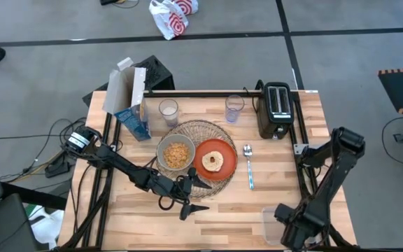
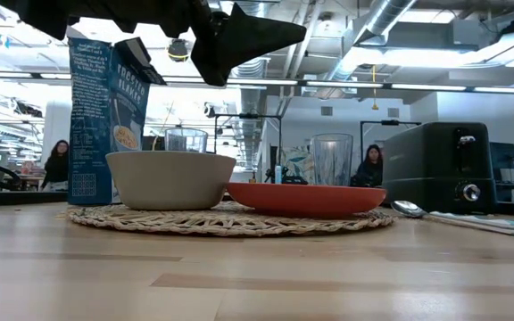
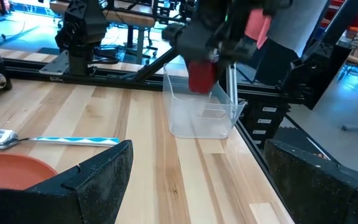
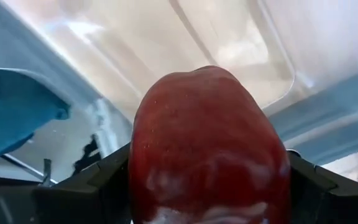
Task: Arrange a breakfast setting
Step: Put the red apple on the top of the brown table mat
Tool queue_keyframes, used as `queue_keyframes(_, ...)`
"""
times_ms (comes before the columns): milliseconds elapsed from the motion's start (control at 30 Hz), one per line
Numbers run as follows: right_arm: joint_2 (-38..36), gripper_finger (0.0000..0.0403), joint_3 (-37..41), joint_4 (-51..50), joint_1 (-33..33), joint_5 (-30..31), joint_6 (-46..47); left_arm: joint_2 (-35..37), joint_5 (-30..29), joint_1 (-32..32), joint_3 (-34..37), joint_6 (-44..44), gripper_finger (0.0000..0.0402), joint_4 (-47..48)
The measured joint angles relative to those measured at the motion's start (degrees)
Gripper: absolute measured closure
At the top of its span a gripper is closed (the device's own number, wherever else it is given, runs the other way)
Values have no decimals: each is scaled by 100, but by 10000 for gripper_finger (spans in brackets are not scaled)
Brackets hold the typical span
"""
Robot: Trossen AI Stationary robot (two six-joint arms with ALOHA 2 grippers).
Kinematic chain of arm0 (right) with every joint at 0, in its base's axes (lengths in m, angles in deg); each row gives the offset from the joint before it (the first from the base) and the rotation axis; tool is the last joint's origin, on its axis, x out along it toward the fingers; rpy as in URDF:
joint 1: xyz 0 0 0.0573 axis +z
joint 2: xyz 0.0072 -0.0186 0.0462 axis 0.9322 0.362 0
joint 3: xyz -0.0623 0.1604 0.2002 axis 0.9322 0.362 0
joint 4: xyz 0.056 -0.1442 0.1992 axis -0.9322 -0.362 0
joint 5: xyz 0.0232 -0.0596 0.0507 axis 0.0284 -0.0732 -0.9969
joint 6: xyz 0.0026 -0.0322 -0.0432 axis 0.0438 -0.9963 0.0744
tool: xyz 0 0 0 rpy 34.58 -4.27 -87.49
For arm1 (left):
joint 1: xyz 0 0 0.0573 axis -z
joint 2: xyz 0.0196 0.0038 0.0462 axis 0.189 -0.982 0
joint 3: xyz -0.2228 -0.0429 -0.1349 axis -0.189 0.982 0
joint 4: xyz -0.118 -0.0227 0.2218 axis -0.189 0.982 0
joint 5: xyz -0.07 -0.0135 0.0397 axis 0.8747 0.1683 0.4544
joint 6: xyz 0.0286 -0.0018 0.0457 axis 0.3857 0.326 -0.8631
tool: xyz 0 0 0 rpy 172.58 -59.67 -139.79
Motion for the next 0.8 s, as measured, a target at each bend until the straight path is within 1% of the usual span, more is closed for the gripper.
queue_keyframes(200,-404,98,-544,-488,-257,721,-587,0,2,0,0,23,54,0)
queue_keyframes(300,-557,98,-795,-759,-513,1111,-1068,2,2,0,0,22,54,0)
queue_keyframes(400,-648,98,-975,-1036,-866,1540,-1741,6,4,0,0,22,54,2)
queue_keyframes(467,-715,98,-1049,-1169,-1165,1822,-2283,29,37,3,0,13,54,56)
queue_keyframes(533,-768,98,-1080,-1259,-1521,2072,-2892,97,218,5,0,-157,54,273)
queue_keyframes(633,-789,98,-1144,-1273,-2165,2416,-3941,172,341,20,0,-160,54,600)
queue_keyframes(800,-737,98,-1345,-1257,-3350,2710,-5667,328,331,74,64,-238,54,851)
